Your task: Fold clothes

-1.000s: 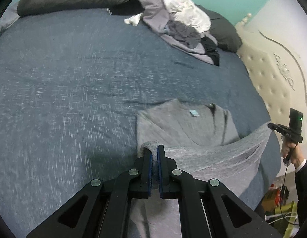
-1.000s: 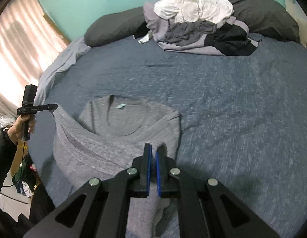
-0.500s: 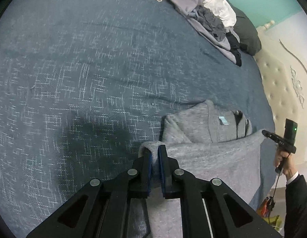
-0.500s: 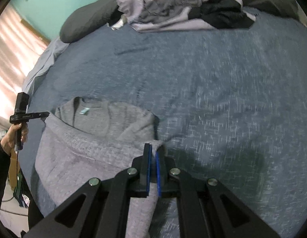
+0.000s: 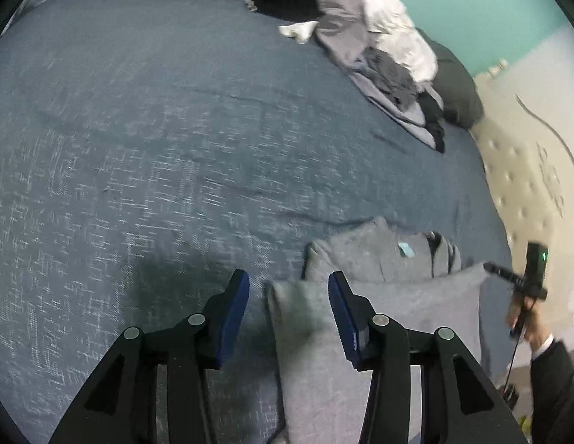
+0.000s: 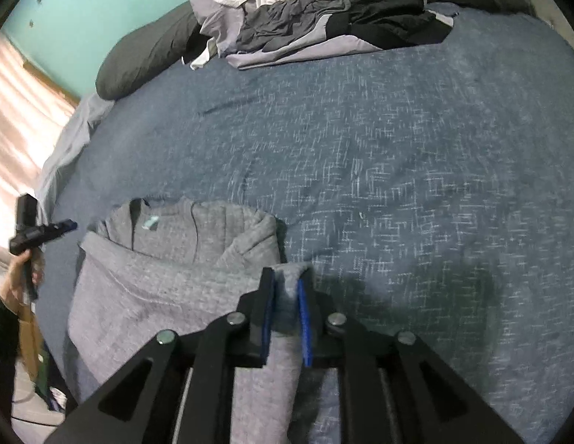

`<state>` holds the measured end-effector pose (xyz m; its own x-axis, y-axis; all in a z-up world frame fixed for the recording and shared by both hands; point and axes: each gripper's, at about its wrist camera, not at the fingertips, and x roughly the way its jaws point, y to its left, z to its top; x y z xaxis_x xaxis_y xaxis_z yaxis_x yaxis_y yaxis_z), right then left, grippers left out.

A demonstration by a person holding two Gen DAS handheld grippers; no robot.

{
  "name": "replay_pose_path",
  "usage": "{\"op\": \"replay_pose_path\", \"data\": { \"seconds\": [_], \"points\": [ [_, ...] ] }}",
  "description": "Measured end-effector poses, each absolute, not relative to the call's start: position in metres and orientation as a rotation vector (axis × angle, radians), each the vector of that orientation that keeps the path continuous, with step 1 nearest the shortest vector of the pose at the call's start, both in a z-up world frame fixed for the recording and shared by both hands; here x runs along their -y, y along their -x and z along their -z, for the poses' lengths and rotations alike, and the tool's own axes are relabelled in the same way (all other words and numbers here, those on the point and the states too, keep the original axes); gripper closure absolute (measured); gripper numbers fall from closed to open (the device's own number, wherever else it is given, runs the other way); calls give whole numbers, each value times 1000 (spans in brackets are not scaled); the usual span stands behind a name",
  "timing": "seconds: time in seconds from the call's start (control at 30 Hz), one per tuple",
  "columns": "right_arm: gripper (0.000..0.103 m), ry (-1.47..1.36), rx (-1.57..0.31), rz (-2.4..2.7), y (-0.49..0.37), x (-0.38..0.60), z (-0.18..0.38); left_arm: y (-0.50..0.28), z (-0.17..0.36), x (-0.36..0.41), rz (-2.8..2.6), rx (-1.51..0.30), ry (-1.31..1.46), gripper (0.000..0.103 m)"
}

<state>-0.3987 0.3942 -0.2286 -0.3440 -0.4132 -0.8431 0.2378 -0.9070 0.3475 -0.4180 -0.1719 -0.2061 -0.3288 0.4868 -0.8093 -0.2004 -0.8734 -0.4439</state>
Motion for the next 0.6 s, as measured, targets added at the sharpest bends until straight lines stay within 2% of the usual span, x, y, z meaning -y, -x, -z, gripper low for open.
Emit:
{"op": "replay_pose_path", "data": {
  "seconds": [0.03,0.13,0.2,0.37,0.6],
  "points": [
    [84,-1494,228,2288,396,-395,226,413,206,167,-2232,330,1487,54],
    [50,-1492,298,2321,393,-408,222,397,207,152,-2212,244,1476,54],
    [50,-1474,323,2336,388,-417,219,385,210,141,-2182,195,1472,54],
    [50,-1407,152,2298,360,-403,215,367,227,119,-2158,78,1482,54],
    [50,-1448,-41,2201,334,-359,246,360,255,108,-2170,7,1512,54]
  ]
}}
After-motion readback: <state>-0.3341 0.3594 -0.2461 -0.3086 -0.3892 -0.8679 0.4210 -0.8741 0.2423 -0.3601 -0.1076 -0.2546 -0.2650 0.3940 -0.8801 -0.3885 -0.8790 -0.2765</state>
